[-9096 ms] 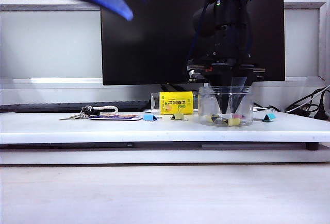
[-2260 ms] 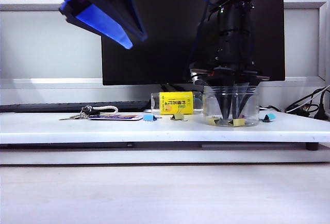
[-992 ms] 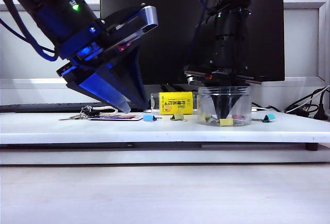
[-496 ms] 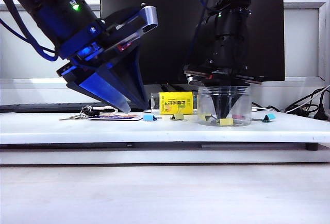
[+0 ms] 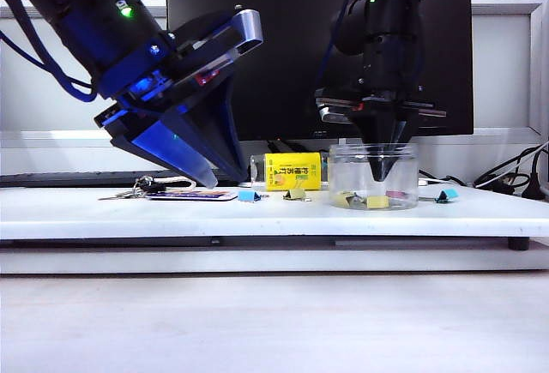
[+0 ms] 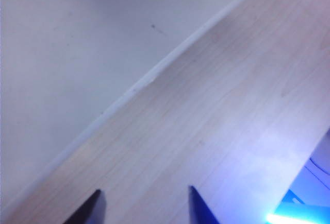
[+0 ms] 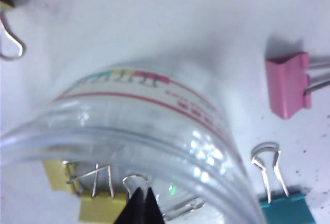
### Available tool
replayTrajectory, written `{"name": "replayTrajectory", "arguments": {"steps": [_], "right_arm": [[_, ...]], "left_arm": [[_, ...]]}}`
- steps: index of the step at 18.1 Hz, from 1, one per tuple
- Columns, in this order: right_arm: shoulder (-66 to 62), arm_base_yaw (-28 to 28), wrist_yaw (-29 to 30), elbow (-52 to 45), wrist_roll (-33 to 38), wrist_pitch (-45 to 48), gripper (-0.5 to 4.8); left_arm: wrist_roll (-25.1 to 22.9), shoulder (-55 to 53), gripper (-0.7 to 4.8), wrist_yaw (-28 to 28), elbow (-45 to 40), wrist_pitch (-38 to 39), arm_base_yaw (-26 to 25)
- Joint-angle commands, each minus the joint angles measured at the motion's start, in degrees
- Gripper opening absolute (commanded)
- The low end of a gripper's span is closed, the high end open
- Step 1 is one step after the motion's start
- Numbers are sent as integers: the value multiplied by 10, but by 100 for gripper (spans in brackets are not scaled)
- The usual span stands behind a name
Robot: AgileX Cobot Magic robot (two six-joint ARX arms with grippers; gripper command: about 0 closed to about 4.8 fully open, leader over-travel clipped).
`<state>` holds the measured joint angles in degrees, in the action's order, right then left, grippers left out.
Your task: Take the clips out of the round transparent plastic box and place them on the table.
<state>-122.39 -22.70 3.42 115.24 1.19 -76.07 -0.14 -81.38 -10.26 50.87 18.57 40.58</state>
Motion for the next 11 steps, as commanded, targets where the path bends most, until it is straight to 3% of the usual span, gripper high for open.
{"name": "replayTrajectory", "arguments": {"steps": [1,5,8,11], "right_arm": [[4,0,63,2,5,-5,120],[5,0,87,2,19,-4,118],[5,0,149,2,19,-8,118],[2,0,146,2,20,-16,118]], "left_arm": [[2,2,214,-1,1,-9,0],[2,2,214,-1,1,-9,0],[2,2,214,-1,1,-11,0],[2,2,214,-1,1,-11,0]]}}
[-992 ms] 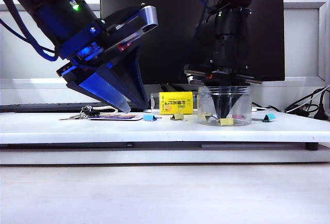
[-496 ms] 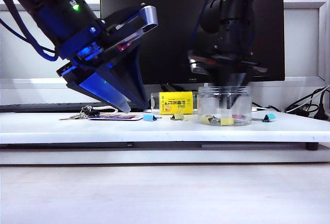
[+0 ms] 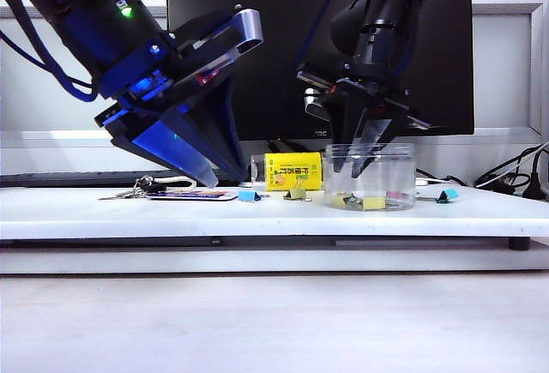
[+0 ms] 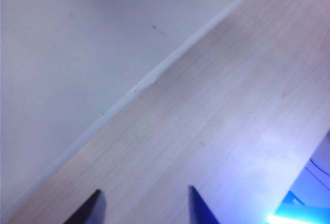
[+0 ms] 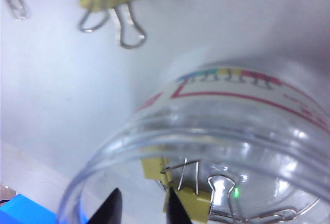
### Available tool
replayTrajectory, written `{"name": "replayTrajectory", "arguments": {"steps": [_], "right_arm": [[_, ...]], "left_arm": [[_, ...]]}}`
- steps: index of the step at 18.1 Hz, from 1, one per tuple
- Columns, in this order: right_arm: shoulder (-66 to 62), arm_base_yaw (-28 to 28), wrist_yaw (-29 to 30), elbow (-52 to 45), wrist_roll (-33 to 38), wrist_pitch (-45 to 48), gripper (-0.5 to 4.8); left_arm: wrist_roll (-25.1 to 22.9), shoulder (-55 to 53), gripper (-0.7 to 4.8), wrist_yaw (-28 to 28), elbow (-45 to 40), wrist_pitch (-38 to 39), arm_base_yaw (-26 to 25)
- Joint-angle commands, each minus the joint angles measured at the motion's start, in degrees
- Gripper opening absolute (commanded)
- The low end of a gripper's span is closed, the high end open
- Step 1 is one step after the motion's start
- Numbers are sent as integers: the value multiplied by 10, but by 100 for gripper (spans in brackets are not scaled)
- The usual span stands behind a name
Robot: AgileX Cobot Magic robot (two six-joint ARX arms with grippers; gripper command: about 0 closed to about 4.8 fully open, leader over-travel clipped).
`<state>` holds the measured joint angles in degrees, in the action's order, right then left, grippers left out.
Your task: Take the clips out of the round transparent plastic box and place them on the table.
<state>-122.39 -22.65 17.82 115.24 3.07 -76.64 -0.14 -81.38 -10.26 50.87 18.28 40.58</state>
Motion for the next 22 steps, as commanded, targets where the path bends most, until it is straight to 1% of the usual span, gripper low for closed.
{"name": "replayTrajectory", "arguments": {"steps": [1,6,11,16,19,20,22], "right_arm": [[2,0,-3,1,1,-16,118],[-8,12,-13,0,29,-21,119],[-33,14,-11,0,57,-21,119],[-48,14,-12,0,98,8,117],[-53,14,-29,0,123,9,116],[-54,14,-38,0,127,9,114],[-55,14,-59,0,132,9,79]], "left_arm": [[2,2,214,-1,1,-8,0],[2,2,214,-3,1,-6,0],[6,2,214,-3,1,-7,0],[6,2,214,-3,1,-7,0],[6,2,214,-3,1,-9,0],[6,2,214,-3,1,-9,0],[6,2,214,-3,1,-8,0]]}}
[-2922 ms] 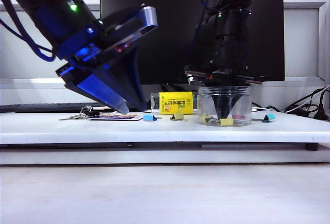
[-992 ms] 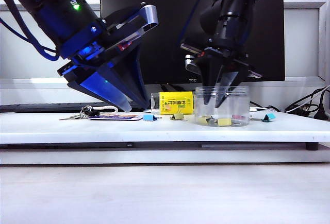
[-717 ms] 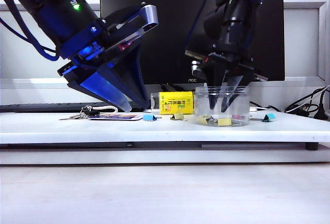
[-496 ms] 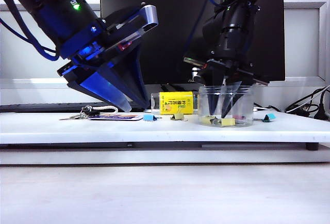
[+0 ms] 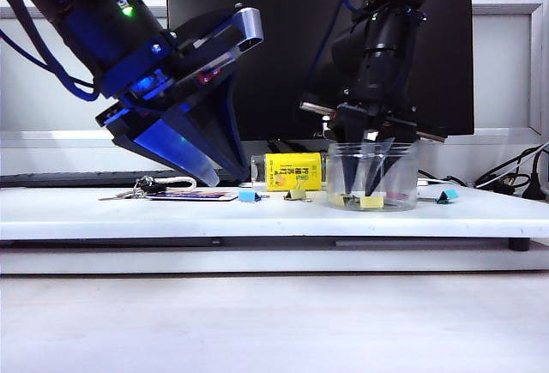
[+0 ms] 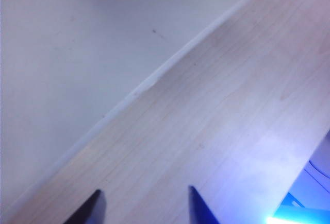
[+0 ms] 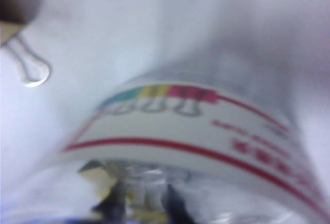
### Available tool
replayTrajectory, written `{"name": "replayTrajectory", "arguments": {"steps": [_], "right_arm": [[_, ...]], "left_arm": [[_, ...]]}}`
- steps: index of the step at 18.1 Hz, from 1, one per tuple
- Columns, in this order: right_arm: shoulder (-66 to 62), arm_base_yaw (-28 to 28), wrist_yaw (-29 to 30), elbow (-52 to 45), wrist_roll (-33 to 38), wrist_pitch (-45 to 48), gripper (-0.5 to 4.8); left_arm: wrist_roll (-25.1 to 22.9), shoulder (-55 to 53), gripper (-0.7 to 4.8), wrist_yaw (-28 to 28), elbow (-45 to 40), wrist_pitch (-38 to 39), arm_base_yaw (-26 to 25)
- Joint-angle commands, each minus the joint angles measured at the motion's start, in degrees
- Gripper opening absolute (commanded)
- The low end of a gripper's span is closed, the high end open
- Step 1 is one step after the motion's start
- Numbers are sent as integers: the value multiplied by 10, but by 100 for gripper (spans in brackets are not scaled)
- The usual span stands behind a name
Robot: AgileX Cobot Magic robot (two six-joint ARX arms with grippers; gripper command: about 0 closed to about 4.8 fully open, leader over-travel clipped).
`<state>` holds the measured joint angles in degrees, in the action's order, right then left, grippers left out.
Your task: Take the clips out of the round transparent plastic box and place them on the table.
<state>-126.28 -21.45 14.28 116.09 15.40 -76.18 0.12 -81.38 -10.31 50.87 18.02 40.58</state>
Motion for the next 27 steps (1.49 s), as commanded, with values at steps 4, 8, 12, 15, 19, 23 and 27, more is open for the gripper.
{"name": "replayTrajectory", "arguments": {"steps": [4,8,12,15,19,23,27], "right_arm": [[-16,2,-28,-8,9,14,42],[-15,2,-28,-7,2,21,9],[-3,3,-30,-7,-20,27,9],[5,7,-19,-7,-18,10,89],[9,11,13,-7,53,26,115],[16,10,35,-7,89,55,114],[16,10,22,-7,86,55,113]], "left_arm": [[6,2,214,-2,1,-5,0],[6,2,214,-2,1,-5,0],[6,2,214,-2,1,-5,0],[6,2,214,-2,1,-6,0],[6,2,214,-2,1,-5,0],[5,2,214,-2,1,-4,0],[3,2,214,-2,1,-5,0]]}}
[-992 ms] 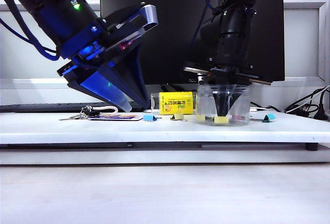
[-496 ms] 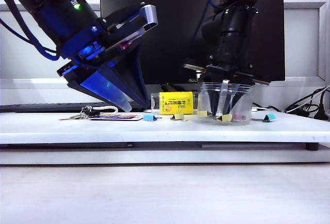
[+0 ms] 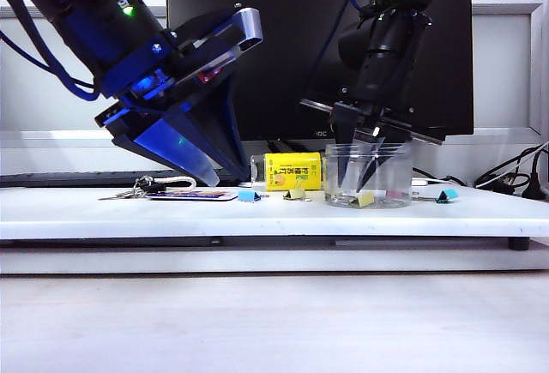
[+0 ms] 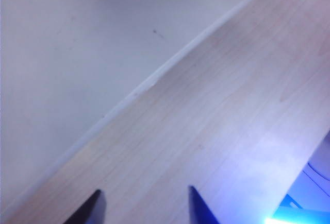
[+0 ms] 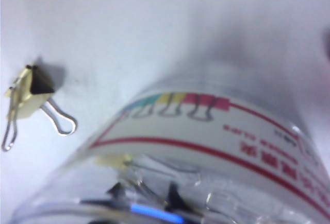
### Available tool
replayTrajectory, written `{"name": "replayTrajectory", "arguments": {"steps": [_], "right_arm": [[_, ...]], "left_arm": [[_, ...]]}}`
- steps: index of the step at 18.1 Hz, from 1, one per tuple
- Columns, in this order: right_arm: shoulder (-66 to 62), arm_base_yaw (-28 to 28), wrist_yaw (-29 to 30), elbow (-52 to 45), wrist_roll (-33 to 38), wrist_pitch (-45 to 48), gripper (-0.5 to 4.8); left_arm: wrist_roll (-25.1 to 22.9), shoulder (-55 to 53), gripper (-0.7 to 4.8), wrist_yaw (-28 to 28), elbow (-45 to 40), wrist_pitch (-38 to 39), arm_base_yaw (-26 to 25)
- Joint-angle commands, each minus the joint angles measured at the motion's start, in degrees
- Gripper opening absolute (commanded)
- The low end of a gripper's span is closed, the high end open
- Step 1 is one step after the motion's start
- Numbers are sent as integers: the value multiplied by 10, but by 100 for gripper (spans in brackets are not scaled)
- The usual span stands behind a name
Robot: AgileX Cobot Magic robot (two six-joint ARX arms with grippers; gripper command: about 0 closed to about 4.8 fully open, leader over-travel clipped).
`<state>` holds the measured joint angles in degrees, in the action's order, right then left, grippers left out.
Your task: Take the clips out of the round transparent plastic box and place them on the table.
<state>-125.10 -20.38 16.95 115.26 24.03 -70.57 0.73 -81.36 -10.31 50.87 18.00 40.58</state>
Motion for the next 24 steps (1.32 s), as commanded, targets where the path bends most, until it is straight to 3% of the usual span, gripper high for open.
{"name": "replayTrajectory", "arguments": {"steps": [1,5,9,17,24], "right_arm": [[4,0,-5,2,-6,0,113],[4,0,-24,2,-100,-16,113],[4,0,-127,2,-229,-77,113],[11,-1,-135,26,-294,-77,113],[11,-30,-134,26,-410,-87,112]], "left_arm": [[-3,2,214,-2,1,-5,0],[-6,2,214,-2,1,-5,0],[-14,2,214,-2,1,-7,0],[-16,2,214,-2,1,-15,0],[-25,2,214,-5,1,-14,0]]}}
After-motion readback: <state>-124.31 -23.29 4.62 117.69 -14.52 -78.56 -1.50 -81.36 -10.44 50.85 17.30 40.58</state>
